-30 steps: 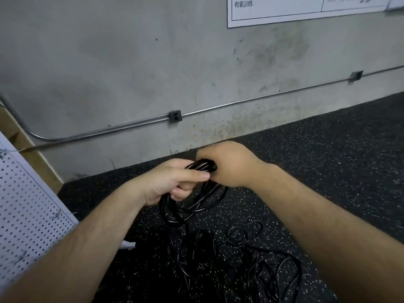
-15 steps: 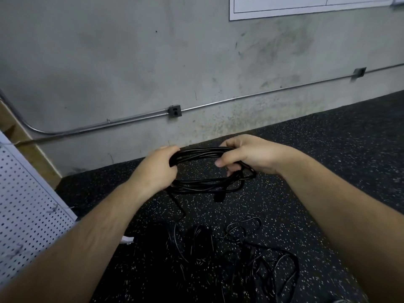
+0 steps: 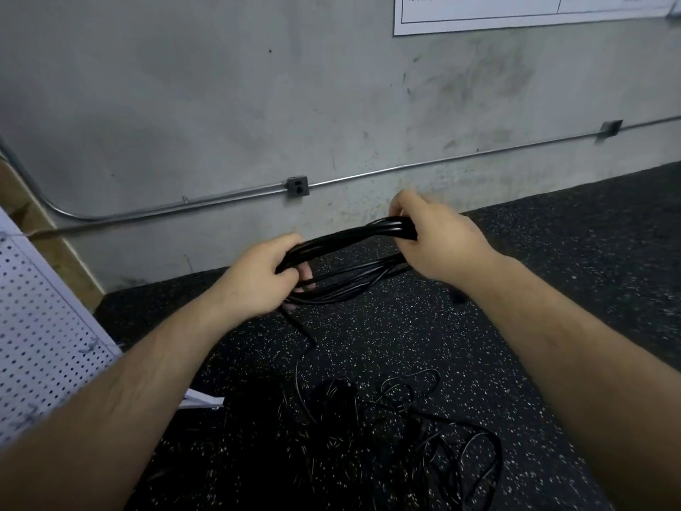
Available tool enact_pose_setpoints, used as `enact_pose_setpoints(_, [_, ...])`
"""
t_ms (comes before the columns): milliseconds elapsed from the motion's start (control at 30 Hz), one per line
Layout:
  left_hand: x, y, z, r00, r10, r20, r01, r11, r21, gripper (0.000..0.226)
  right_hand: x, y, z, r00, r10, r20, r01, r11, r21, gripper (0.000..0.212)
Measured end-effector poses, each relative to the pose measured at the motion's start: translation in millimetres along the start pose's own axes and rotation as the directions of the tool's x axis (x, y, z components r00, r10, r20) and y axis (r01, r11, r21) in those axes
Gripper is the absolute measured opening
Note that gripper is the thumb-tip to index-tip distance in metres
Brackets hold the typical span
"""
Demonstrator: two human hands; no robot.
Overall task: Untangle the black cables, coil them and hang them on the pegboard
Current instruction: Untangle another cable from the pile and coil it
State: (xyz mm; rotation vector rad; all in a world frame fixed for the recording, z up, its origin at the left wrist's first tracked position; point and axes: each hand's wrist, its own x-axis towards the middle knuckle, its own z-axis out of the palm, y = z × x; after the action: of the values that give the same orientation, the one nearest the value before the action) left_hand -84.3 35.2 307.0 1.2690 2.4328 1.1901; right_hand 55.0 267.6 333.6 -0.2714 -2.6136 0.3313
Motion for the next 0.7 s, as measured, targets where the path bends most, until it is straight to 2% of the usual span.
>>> enact_pose_setpoints(67, [-1.3,-2.7,-2.1,1.000,0.007,0.011,-0.008,0.998,0.062,0.037,0.7,1.4,4.7,0.999,-0.022,0.040,0.022,1.000,0.011,0.024])
enact_pose_setpoints(200, [-0.9,-6.7,-14.3,0.993,0.114,0.009,-0.112,0.956,0.270,0.037,3.7,5.8,4.5,0.990,-0.099,0.098,0.084,0.986,0.143,0.029])
enact_pose_setpoints(267, [-3.2,-10.2,-14.6,0.993,0.111,0.039,-0.118,0.935,0.334,0.034,3.8,5.4,6.5,0.987,-0.081,0.139,0.048,0.974,0.223,0.025])
enact_pose_setpoints(333, [-7.6,-14.4,-11.8,0.995,0.069,0.071,-0.089,0.938,0.334,0.031,2.6,1.8,8.4,0.976,-0.013,0.219,-0.068,0.932,0.357,0.015])
enact_pose_setpoints(400, [-9.1,-15.2,-8.8,0.994,0.025,0.108,-0.054,0.961,0.270,0.030,0.6,-0.7,8.5,0.954,0.063,0.293,-0.228,0.787,0.573,0.015])
enact_pose_setpoints(467, [-10.2,-15.2,-6.3,0.993,0.012,0.115,-0.028,0.990,0.140,0.030,-0.5,-3.3,6.5,0.933,0.078,0.352,-0.344,0.487,0.803,0.018])
enact_pose_setpoints(500, [-10.5,-15.9,-5.2,0.994,0.016,0.112,-0.025,0.996,0.084,0.029,-0.1,-4.3,4.8,0.927,0.070,0.368,-0.368,0.354,0.860,0.019])
enact_pose_setpoints(533, [-10.9,-16.7,-4.6,0.994,0.025,0.107,-0.030,0.998,0.048,0.027,1.1,-4.9,3.4,0.925,0.058,0.375,-0.376,0.274,0.885,0.021])
enact_pose_setpoints(700, [-14.2,-12.9,3.5,0.999,0.026,0.030,-0.025,0.999,-0.040,0.021,6.4,-12.9,-0.9,0.928,-0.001,0.372,-0.372,0.040,0.927,0.034])
